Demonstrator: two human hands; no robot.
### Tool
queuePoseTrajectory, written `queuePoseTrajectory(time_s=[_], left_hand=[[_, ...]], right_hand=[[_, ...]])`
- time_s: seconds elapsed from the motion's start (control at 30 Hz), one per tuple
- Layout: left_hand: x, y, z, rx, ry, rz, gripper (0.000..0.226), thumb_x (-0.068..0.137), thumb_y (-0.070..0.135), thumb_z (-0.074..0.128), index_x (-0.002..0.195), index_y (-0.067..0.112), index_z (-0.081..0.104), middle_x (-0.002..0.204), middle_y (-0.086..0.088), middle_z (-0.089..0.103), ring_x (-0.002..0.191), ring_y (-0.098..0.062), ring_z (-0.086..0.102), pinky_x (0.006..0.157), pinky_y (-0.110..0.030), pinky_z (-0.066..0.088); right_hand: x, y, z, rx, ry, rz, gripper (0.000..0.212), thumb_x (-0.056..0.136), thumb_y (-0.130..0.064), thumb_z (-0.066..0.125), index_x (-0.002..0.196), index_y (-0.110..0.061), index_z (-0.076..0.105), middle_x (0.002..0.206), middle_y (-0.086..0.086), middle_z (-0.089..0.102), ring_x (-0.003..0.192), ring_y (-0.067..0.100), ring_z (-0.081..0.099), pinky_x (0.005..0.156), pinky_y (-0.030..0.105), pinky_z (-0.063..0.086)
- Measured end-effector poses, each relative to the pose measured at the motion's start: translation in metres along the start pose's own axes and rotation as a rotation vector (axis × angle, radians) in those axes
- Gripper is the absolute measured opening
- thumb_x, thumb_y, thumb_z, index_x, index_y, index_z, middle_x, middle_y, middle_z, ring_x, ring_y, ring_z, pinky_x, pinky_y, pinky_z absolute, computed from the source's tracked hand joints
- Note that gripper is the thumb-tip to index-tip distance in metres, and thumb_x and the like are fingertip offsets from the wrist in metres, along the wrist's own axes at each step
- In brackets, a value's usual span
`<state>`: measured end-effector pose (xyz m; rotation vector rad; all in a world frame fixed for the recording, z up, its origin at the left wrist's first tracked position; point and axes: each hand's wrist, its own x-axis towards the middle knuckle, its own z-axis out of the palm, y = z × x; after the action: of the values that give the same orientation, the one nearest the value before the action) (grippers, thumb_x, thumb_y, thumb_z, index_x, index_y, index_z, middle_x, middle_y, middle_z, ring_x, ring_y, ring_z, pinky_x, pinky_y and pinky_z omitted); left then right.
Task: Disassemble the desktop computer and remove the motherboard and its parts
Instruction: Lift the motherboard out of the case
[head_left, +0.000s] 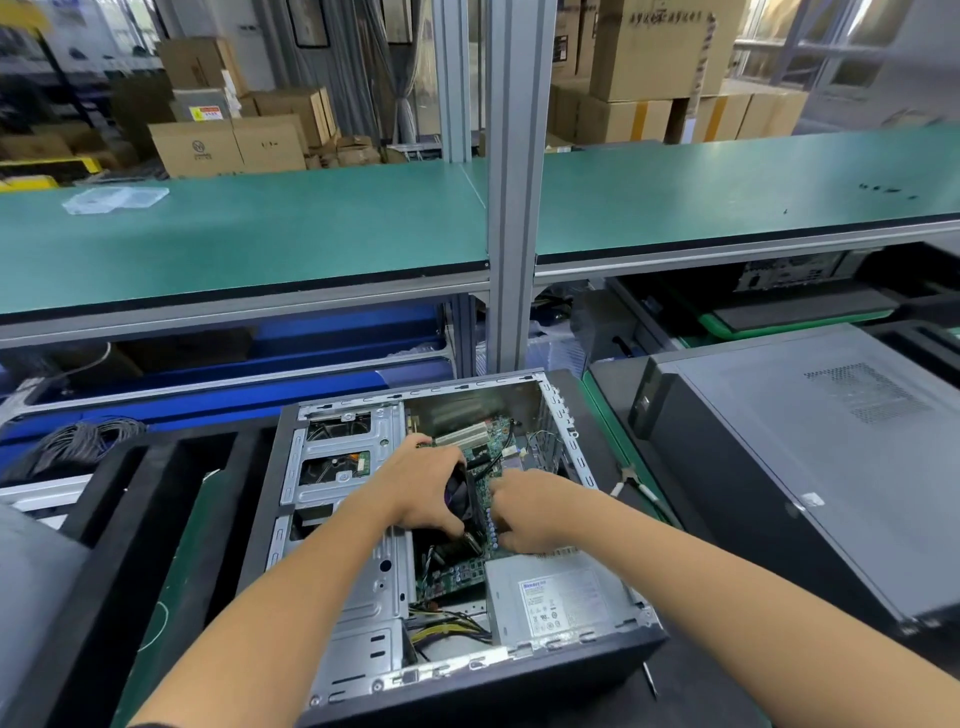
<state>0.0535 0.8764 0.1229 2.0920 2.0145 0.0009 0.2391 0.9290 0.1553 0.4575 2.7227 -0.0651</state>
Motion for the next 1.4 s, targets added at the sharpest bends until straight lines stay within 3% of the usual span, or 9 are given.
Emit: queuePoseTrajectory(time_s=[0.1, 0.2, 0.27, 0.4, 0.57, 0.67, 0.77, 1.07, 1.4], left_hand=[[0.0, -0.001, 0.001, -0.014, 0.005, -0.006, 0.084, 0.045, 0.071, 0.059, 0.116, 0.027, 0.046, 0.1, 0.011, 0.06, 0.103, -0.018, 0.047, 0.098, -0.025, 0.017], [-0.001, -0.001, -0.001, -0.046, -0.009, -0.031, 0.088, 0.045, 0.07, 0.06, 0.121, 0.028, 0.046, 0.106, 0.011, 0.058, 0.108, -0.018, 0.038, 0.097, -0.028, 0.024], [-0.002, 0.0, -0.002, -0.08, -0.014, -0.053, 0.088, 0.046, 0.067, 0.063, 0.123, 0.029, 0.046, 0.107, 0.012, 0.055, 0.108, -0.018, 0.035, 0.091, -0.027, 0.029], [0.0, 0.002, -0.009, -0.127, -0.03, -0.061, 0.088, 0.052, 0.059, 0.075, 0.127, 0.024, 0.045, 0.112, 0.007, 0.052, 0.11, -0.018, 0.039, 0.093, -0.027, 0.033], [-0.001, 0.003, -0.019, -0.178, -0.07, -0.097, 0.086, 0.055, 0.049, 0.082, 0.126, 0.021, 0.043, 0.108, 0.004, 0.044, 0.11, -0.019, 0.037, 0.088, -0.028, 0.032], [-0.003, 0.005, -0.02, -0.201, -0.094, -0.125, 0.083, 0.057, 0.044, 0.084, 0.125, 0.02, 0.042, 0.108, 0.005, 0.041, 0.116, -0.021, 0.033, 0.096, -0.032, 0.034], [-0.006, 0.005, -0.021, -0.255, -0.114, -0.157, 0.078, 0.058, 0.035, 0.086, 0.121, 0.021, 0.041, 0.11, 0.003, 0.043, 0.125, -0.026, 0.03, 0.102, -0.036, 0.031], [-0.008, 0.007, -0.023, -0.357, -0.118, -0.196, 0.079, 0.059, 0.028, 0.085, 0.123, 0.022, 0.039, 0.118, 0.003, 0.04, 0.138, -0.027, 0.015, 0.111, -0.038, 0.02], [-0.012, 0.009, -0.024, -0.353, -0.079, -0.184, 0.083, 0.06, 0.029, 0.085, 0.128, 0.018, 0.039, 0.116, 0.004, 0.04, 0.136, -0.023, 0.019, 0.111, -0.035, 0.018]], right_hand=[[-0.001, -0.003, -0.003, -0.138, 0.055, -0.039, 0.019, 0.092, -0.024, 0.051, 0.08, -0.01, 0.054, 0.098, 0.007, 0.055, 0.096, 0.025, 0.048, 0.087, 0.039, 0.044], [-0.002, -0.01, -0.01, -0.095, -0.025, 0.018, 0.03, 0.091, -0.017, 0.051, 0.065, -0.012, 0.039, 0.069, 0.002, 0.047, 0.069, 0.023, 0.051, 0.067, 0.036, 0.049], [-0.003, -0.011, -0.014, -0.047, -0.089, 0.067, 0.027, 0.093, -0.018, 0.051, 0.068, -0.012, 0.042, 0.067, 0.001, 0.046, 0.062, 0.019, 0.048, 0.06, 0.033, 0.045], [-0.016, -0.005, -0.023, 0.028, -0.223, 0.093, 0.03, 0.1, -0.024, 0.047, 0.078, -0.003, 0.048, 0.087, 0.009, 0.06, 0.073, 0.021, 0.056, 0.079, 0.038, 0.054], [-0.031, 0.006, -0.041, 0.184, -0.101, 0.112, 0.047, 0.091, -0.028, 0.064, 0.053, -0.006, 0.046, 0.052, 0.005, 0.049, 0.048, 0.02, 0.047, 0.06, 0.035, 0.051], [-0.03, 0.014, -0.04, 0.29, 0.045, 0.165, 0.028, 0.086, -0.029, 0.068, 0.077, -0.002, 0.07, 0.076, 0.011, 0.07, 0.07, 0.025, 0.064, 0.068, 0.038, 0.058], [-0.024, 0.02, -0.03, 0.328, 0.192, 0.242, 0.016, 0.088, -0.024, 0.063, 0.096, -0.01, 0.065, 0.092, 0.003, 0.061, 0.084, 0.022, 0.058, 0.069, 0.032, 0.048], [-0.012, 0.017, -0.003, 0.242, 0.22, 0.285, 0.073, 0.08, -0.058, 0.066, 0.135, -0.016, 0.041, 0.134, 0.005, 0.036, 0.125, 0.026, 0.034, 0.105, 0.045, 0.034], [-0.003, 0.007, -0.007, 0.188, 0.212, 0.241, 0.084, 0.08, -0.061, 0.064, 0.14, -0.011, 0.036, 0.147, 0.008, 0.026, 0.138, 0.028, 0.022, 0.113, 0.046, 0.024]])
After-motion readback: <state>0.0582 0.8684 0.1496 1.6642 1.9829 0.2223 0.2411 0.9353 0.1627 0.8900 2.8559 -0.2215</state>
